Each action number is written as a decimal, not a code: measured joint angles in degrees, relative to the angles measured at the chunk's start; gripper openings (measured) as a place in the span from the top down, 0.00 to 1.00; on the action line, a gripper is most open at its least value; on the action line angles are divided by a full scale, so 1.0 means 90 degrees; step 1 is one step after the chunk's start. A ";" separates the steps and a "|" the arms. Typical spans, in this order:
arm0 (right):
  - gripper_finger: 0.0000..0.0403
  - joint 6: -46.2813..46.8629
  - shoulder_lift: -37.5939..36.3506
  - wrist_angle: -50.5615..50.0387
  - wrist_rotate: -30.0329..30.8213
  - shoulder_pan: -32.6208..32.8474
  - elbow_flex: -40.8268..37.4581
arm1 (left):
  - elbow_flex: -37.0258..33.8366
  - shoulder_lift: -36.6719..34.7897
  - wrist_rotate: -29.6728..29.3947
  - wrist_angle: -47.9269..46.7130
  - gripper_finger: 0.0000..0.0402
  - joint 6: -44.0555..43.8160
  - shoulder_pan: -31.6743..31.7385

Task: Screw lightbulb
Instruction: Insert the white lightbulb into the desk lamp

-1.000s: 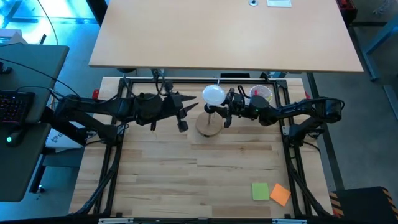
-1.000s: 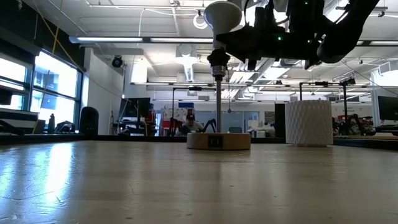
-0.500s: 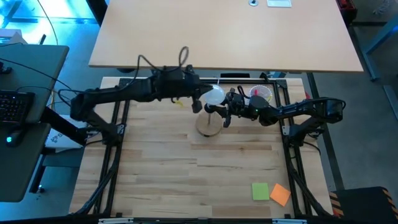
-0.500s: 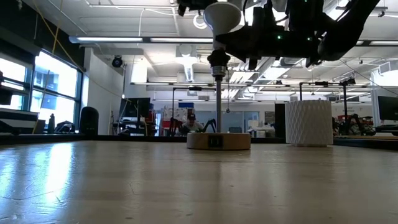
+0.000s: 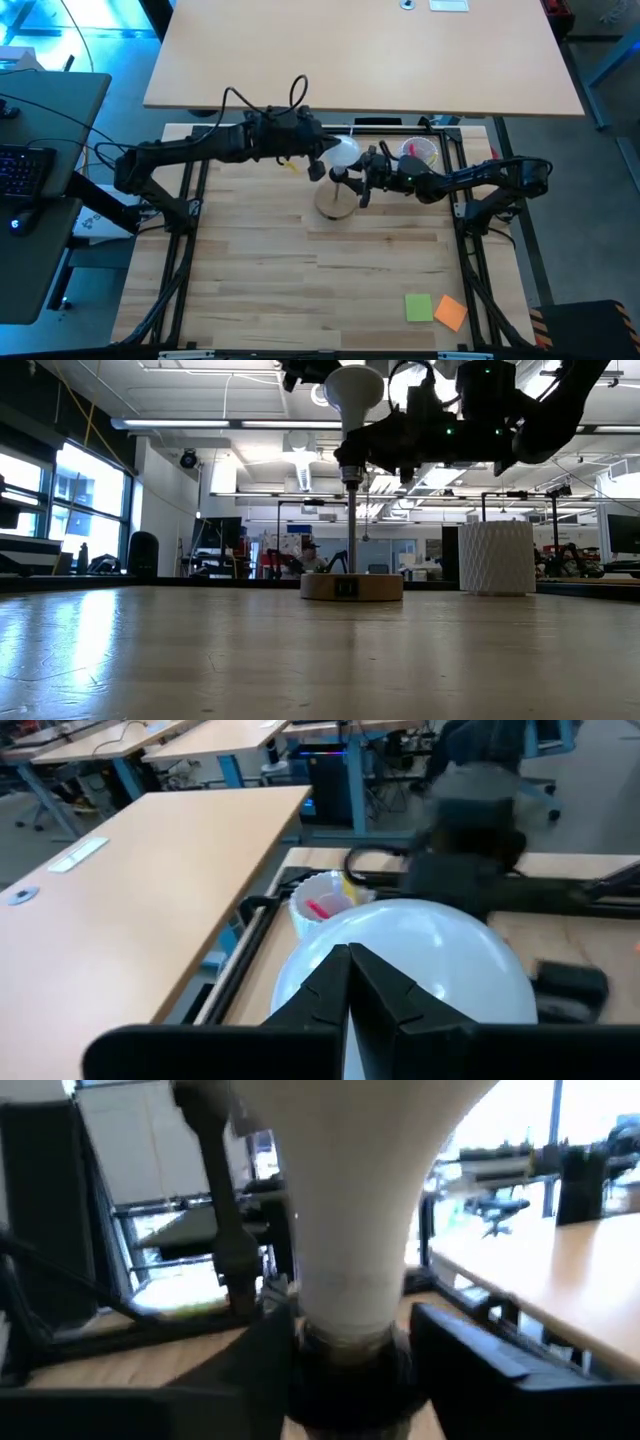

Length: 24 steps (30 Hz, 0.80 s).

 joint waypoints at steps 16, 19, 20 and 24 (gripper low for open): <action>0.33 -0.0385 -0.1738 -0.1731 -0.0004 -0.0005 0.0012 | -0.0025 -0.0135 -0.0084 0.0008 0.99 0.0027 -0.0342; 0.33 -0.0437 -0.2053 -0.2140 0.0104 -0.0003 0.0011 | -0.0032 -0.0213 -0.0101 0.0003 0.99 0.0044 -0.0434; 0.33 -0.0426 -0.2145 -0.2248 0.0134 -0.0003 0.0011 | -0.0038 -0.0253 -0.0095 -0.0006 0.99 0.0052 -0.0458; 0.33 -0.0415 -0.2453 -0.2652 0.0169 -0.0003 0.0011 | -0.0042 -0.0294 -0.0249 -0.0034 0.99 0.0122 -0.0500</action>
